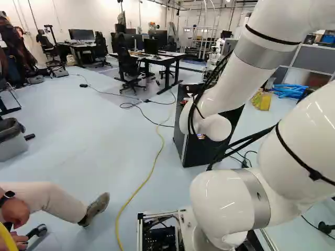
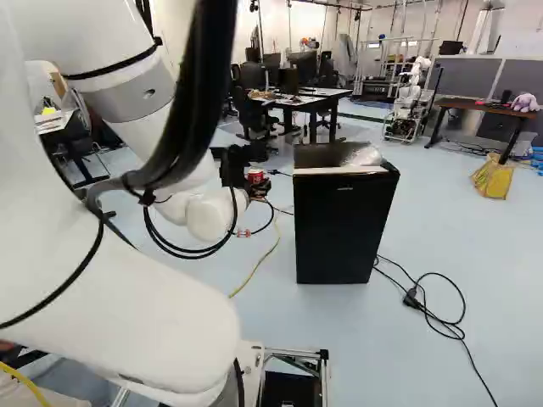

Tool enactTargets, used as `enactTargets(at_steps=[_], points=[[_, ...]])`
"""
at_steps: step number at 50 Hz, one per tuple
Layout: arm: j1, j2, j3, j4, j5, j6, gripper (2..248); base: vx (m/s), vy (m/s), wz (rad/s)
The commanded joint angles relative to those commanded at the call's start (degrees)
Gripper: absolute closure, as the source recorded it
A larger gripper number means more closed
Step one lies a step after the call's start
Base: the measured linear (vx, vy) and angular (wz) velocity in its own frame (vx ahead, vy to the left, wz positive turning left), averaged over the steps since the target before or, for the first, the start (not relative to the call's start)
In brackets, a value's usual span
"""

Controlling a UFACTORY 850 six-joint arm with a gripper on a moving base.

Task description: Grab a drink from the fridge

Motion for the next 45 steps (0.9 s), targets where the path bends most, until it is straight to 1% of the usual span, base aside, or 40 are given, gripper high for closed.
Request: enactTargets(at_steps=[22,45], points=[[1.7,3.2,3.9,0.8,-0.3,-0.5,151,0.0,0.0,0.0],[2.1,3.9,4.7,1.0,-0.4,-0.6,151,0.0,0.0,0.0]])
